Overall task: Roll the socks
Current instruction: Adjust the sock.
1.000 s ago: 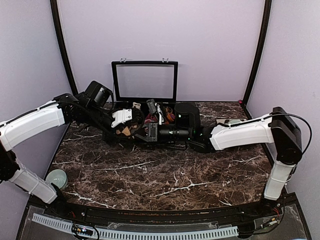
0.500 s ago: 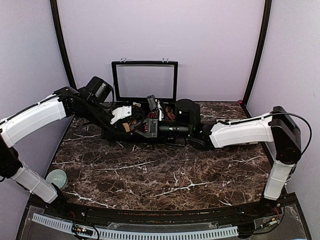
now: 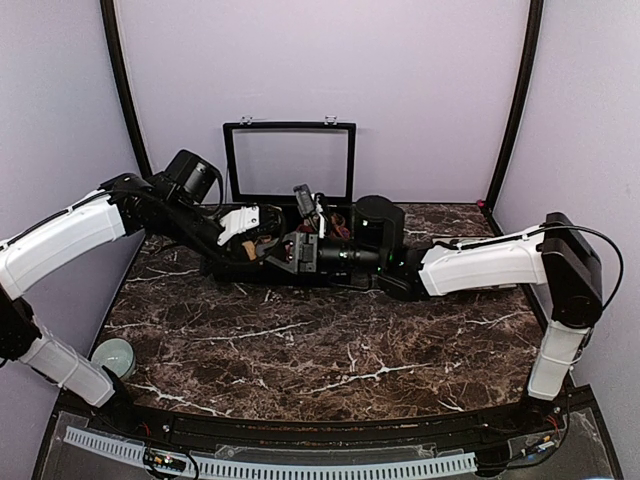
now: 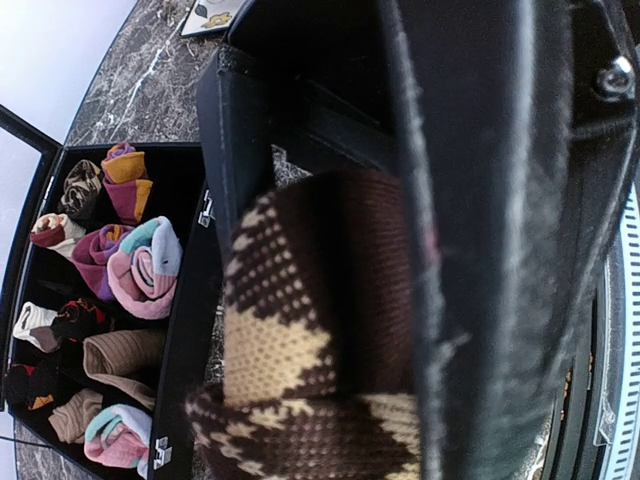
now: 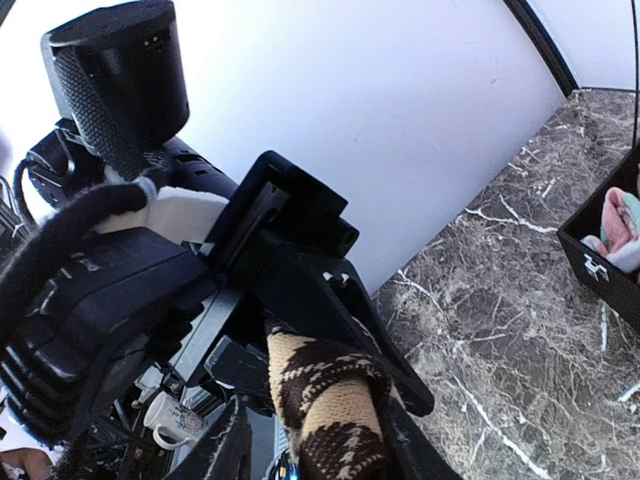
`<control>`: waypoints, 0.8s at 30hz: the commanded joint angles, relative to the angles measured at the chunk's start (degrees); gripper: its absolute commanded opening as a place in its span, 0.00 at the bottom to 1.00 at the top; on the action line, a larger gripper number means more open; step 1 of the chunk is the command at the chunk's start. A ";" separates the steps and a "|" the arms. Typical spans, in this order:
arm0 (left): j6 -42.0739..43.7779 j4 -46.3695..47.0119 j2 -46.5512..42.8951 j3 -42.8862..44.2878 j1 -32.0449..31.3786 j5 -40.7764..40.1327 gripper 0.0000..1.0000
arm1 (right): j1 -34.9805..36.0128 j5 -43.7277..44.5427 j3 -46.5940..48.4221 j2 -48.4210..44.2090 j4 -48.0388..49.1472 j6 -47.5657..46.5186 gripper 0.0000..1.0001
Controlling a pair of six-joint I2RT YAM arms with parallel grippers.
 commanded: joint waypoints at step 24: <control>-1.98 11.37 -1.69 -8.47 5.77 -3.94 0.49 | -14.76 -7.51 3.97 -2.55 -22.22 -11.73 0.00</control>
